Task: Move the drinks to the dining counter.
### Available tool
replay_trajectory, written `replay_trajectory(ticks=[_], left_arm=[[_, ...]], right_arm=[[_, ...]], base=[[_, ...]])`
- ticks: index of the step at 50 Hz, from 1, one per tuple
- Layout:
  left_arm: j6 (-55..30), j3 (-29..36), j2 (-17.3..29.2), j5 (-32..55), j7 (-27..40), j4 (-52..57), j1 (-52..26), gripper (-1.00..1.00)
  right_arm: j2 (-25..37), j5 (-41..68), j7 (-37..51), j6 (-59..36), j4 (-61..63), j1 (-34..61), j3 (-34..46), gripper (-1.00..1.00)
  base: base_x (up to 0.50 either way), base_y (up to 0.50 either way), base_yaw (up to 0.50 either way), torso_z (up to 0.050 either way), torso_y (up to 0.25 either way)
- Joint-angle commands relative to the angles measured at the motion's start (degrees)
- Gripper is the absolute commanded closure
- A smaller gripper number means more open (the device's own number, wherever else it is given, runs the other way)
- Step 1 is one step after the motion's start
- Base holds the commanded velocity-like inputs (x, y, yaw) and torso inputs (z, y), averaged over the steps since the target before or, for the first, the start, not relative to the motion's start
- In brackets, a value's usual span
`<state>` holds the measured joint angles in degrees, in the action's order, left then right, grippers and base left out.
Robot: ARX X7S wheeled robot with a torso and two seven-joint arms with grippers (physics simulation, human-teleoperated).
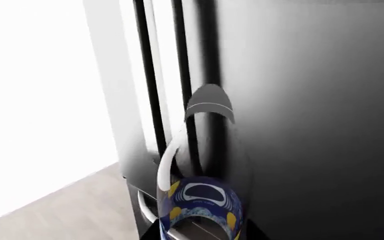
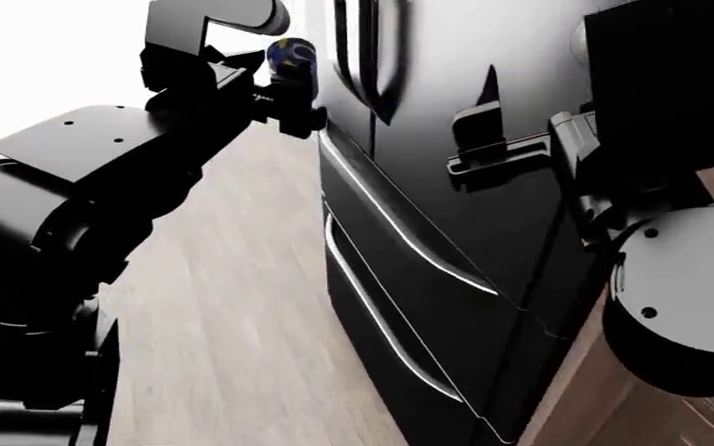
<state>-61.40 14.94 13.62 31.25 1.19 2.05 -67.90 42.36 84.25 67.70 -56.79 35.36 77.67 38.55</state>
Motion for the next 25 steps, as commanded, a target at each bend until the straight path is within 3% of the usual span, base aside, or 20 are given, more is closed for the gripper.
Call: replay_trajectory(ticks=[1, 25], left_arm=[[-2.9, -1.7, -0.1, 1.9, 2.2, 4.5, -1.0, 1.00], [-4.4, -2.7, 1.3, 3.2, 3.3, 6.5, -0.9, 1.00]], right_arm=[[1.5, 7.1, 5.7, -1.3, 3.0, 3.0, -1.3, -1.00], [0.9, 7.7, 5.8, -1.7, 2.5, 4.9, -0.7, -1.00]], base=[[0.15, 0.30, 0.50, 0.000, 0.000], [0.12, 0.31, 0.49, 0.000, 0.002]])
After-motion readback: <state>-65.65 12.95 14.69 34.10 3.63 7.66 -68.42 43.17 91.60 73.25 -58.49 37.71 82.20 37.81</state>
